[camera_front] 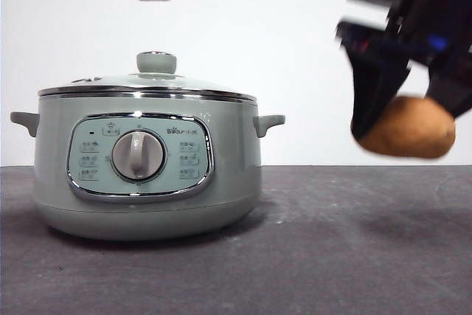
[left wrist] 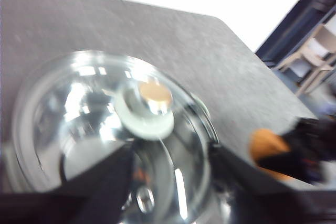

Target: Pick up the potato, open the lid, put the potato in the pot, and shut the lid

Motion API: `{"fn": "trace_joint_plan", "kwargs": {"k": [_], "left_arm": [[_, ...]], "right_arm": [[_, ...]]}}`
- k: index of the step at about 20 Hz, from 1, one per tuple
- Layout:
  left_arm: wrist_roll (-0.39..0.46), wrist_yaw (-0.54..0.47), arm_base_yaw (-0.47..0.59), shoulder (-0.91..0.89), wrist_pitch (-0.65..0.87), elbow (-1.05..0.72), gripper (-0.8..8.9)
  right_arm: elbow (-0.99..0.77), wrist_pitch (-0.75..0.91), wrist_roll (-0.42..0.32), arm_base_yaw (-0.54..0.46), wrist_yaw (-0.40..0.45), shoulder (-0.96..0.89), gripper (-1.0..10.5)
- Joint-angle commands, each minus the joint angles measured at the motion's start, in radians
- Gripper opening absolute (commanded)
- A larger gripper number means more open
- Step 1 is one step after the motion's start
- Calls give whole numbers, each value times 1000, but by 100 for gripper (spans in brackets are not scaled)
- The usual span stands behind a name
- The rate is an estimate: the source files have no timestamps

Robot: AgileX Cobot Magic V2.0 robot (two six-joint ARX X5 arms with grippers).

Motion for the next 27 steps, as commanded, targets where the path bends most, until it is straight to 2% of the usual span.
{"fn": "trace_joint_plan", "kwargs": {"k": [1, 4, 8, 11, 14, 23, 24, 25, 26, 27], "left_arm": [[47, -35, -32, 60, 5, 64, 316], [85, -117, -102, 173, 1, 169, 316], [153, -299, -225, 325, -17, 290, 316], [188, -397, -299, 423, -26, 340, 325], [188, -483, -340, 497, -22, 346, 324], [188, -524, -354, 594, -49, 346, 300], [190, -528, -354, 594, -53, 346, 219], [209, -525, -354, 594, -61, 346, 59], [215, -525, -354, 594, -66, 346, -20], [216, -525, -354, 594, -65, 346, -7]], "right_arm": [[2, -7, 10, 0, 2, -61, -12], [2, -16, 10, 0, 3, -115, -12], [2, -44, 10, 0, 6, -124, -12], [2, -48, 10, 0, 5, -124, -12], [2, -47, 10, 0, 6, -124, -12], [2, -47, 10, 0, 6, -124, -12], [2, -47, 10, 0, 6, -124, -12], [2, -47, 10, 0, 6, -124, -12], [2, -47, 10, 0, 6, -124, -12], [2, -47, 10, 0, 6, -124, -12]]}}
